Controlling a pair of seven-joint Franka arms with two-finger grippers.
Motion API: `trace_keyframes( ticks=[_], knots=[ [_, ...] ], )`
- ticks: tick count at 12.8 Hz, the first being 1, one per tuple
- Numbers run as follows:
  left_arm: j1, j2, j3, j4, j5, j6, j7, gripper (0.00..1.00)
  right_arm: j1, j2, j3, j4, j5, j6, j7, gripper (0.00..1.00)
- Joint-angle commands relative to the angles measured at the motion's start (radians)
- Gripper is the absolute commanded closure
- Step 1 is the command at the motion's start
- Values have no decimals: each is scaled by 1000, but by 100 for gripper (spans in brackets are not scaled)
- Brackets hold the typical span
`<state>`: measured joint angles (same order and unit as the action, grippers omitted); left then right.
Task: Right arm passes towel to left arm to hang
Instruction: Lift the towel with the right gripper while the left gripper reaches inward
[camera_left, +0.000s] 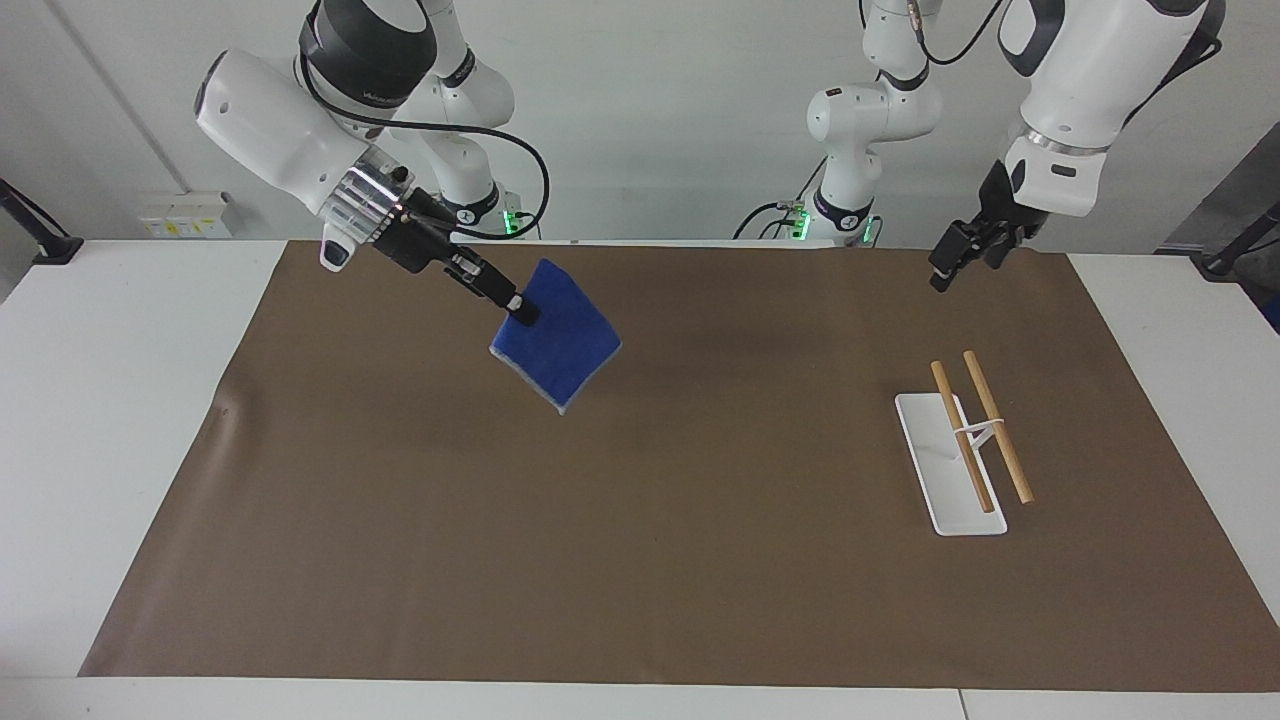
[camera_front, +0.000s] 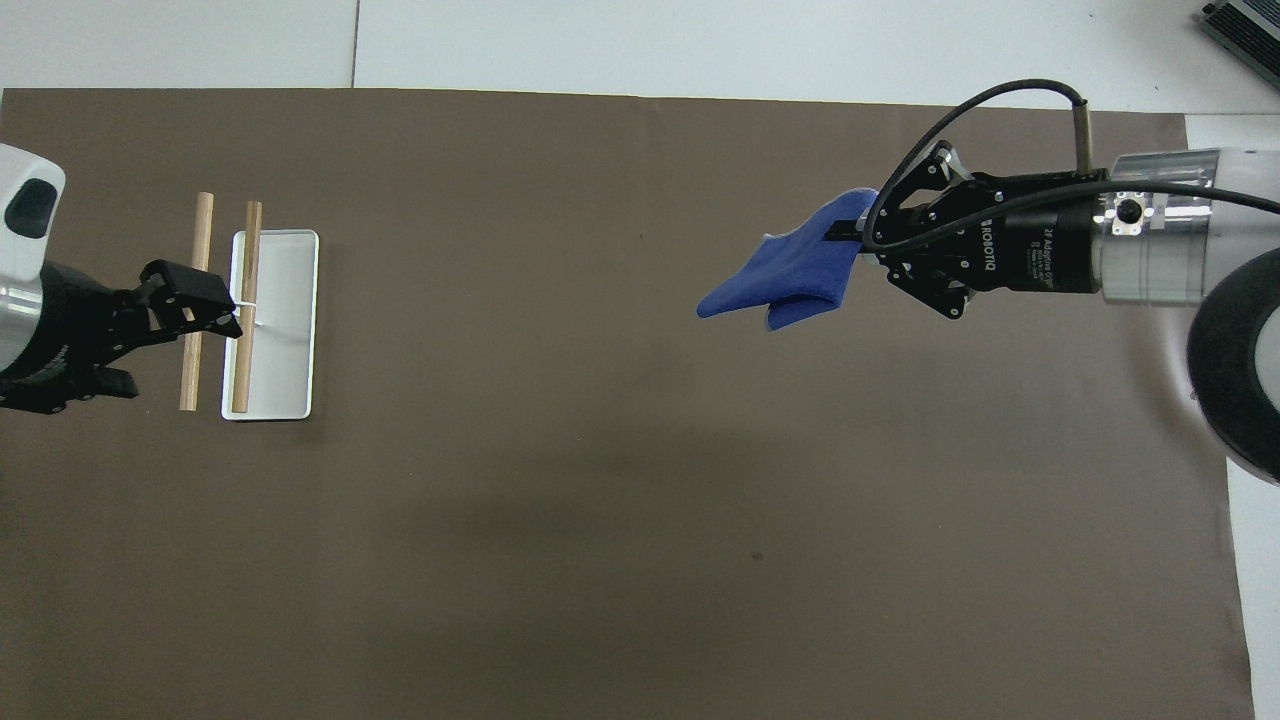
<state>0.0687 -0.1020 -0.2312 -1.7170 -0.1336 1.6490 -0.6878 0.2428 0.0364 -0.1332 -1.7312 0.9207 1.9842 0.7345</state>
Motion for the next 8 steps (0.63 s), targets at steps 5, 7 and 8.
trace_keyframes(
  ticks=[5, 7, 8],
  knots=[
    [-42, -105, -120, -228, -337, 466, -724, 0, 85, -21, 67, -73, 55, 50, 284, 100],
    [-125, -107, -120, -277, -339, 636, -977, 0, 119, -3, 69, -80, 58, 77, 348, 100],
    [-156, -119, -120, -308, -339, 705, -1068, 0, 131, 5, 69, -82, 59, 99, 383, 100]
  ],
)
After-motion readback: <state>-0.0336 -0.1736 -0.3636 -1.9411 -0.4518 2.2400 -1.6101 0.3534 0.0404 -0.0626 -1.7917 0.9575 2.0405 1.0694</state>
